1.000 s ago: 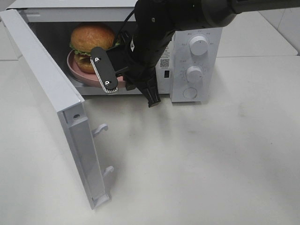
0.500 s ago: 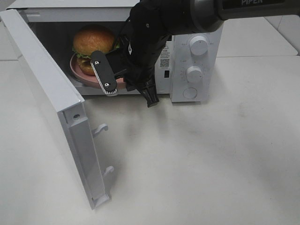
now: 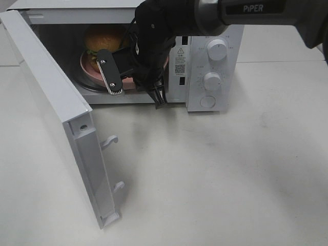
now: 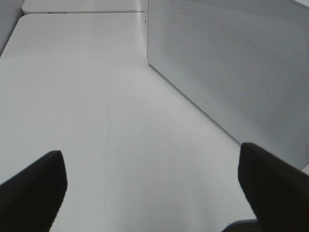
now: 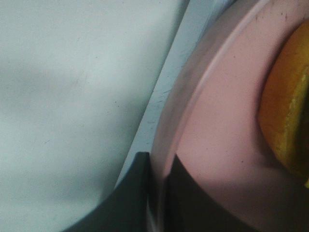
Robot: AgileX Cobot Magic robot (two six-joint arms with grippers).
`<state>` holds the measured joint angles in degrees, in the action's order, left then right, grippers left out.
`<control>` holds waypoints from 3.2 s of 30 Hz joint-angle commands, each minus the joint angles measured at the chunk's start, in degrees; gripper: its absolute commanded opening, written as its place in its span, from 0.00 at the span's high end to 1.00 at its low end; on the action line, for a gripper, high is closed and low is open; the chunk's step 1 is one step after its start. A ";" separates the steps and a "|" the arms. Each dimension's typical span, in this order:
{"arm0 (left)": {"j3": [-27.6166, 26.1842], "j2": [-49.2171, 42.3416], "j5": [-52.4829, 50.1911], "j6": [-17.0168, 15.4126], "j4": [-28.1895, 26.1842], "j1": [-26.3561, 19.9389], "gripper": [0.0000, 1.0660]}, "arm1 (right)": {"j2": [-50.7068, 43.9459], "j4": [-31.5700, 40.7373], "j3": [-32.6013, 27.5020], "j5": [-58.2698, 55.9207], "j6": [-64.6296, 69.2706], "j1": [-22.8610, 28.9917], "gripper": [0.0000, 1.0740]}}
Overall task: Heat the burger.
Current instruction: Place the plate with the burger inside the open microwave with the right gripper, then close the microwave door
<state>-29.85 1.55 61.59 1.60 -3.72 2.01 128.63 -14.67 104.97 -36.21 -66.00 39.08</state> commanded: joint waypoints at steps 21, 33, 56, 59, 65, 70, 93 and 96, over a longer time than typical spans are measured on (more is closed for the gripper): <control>0.11 -0.23 -0.11 -0.06 -0.46 0.00 0.17 | 4.47 -0.40 7.73 2.46 -0.17 -1.03 0.94; 0.11 -0.23 -0.11 -0.06 -0.46 0.00 0.17 | 4.13 3.84 6.47 1.38 -0.11 -0.86 0.50; 0.11 -0.23 -0.11 -0.06 -0.46 0.00 0.17 | -7.28 6.47 -12.43 9.68 -0.11 -0.86 0.34; 0.11 -0.23 -0.11 -0.06 -0.46 0.00 0.17 | -8.94 6.42 -14.95 10.08 -0.11 -1.03 0.30; 0.11 -0.23 -0.11 -0.06 -0.46 0.00 0.17 | -12.66 6.36 -19.19 10.20 0.46 -1.09 0.29; 0.11 -0.23 -0.11 -0.06 -0.46 0.00 0.17 | -17.07 6.30 -23.84 10.89 3.72 -1.09 0.29; 0.11 -0.23 -0.11 -0.06 -0.46 0.00 0.17 | -34.55 6.19 -41.14 7.51 44.81 -1.09 0.29; 0.11 -0.23 -0.11 -0.06 -0.46 0.00 0.17 | -37.76 6.19 -42.97 3.09 52.37 -1.09 0.29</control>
<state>-29.85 1.55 61.59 1.60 -3.72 2.01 91.85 -8.42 62.34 -31.63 -16.33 38.04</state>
